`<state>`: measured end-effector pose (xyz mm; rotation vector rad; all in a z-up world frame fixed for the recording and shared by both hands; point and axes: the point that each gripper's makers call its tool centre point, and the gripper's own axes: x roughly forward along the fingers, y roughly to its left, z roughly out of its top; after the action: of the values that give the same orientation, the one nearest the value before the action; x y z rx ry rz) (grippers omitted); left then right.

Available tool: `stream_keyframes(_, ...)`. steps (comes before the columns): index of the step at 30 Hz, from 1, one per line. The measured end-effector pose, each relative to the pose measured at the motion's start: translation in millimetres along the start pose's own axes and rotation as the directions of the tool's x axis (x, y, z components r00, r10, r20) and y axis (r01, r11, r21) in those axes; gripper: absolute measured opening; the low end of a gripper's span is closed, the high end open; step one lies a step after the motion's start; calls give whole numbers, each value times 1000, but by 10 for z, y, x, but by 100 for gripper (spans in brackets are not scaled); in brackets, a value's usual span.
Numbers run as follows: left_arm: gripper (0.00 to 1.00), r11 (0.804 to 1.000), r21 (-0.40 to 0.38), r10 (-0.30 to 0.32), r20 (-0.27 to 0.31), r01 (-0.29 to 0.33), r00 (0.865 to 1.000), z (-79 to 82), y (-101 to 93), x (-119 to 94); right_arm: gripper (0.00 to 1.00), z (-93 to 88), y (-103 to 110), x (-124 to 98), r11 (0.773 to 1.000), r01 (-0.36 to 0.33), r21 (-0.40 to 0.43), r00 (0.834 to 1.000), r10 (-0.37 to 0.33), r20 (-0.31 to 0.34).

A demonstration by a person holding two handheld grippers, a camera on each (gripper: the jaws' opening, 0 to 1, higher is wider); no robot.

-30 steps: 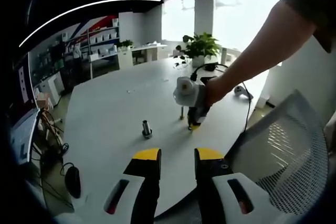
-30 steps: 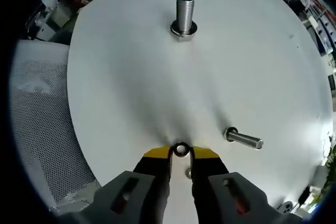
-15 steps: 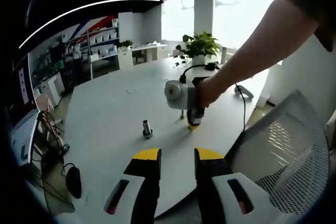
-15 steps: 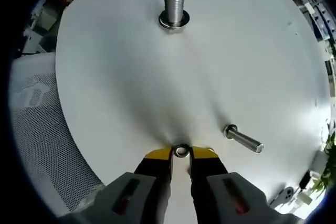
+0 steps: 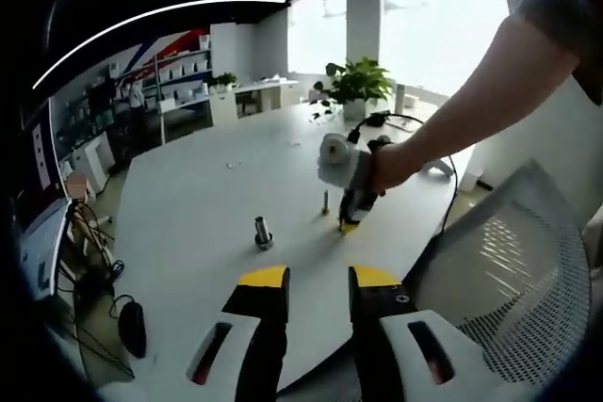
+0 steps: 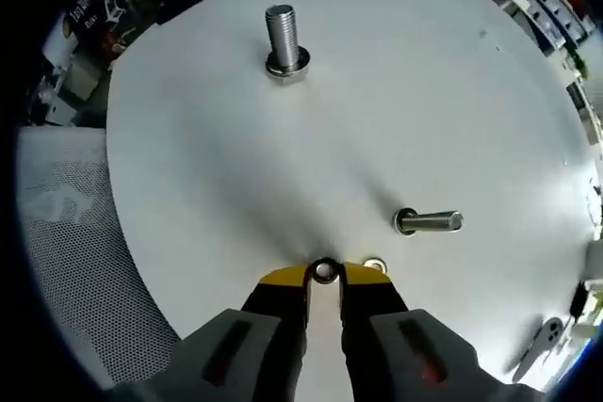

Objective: Place the washer onto the threaded stud by aligning its center hole with the stud, sliding it down to the base, and recovering from edge contact or off-axis alignment until the washer reaches the visible bottom stop.

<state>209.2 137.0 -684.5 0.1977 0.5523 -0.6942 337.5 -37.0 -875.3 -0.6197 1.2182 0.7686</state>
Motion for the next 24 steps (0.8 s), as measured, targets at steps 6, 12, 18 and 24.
stream_keyframes(6, 23, 1000, -4, 0, -4, 0, 1000, -7, 9, -1, 13, 13, -12, -129, 999, 19, 33, 998, -21, 55)
stream_keyframes(12, 23, 1000, -13, -18, -5, 18, 1000, -11, -17, 9, 13, 66, -59, -318, 996, 19, 83, 994, -28, 108)
stream_keyframes(18, 23, 1000, -8, -18, -4, 18, 1000, -8, -18, 8, 13, 40, -185, -454, 993, 52, 105, 990, -65, 128)
stream_keyframes(24, 23, 1000, -8, -18, -6, 18, 1000, -12, -20, 9, 13, 139, -270, -593, 993, 79, 92, 981, -94, 172)
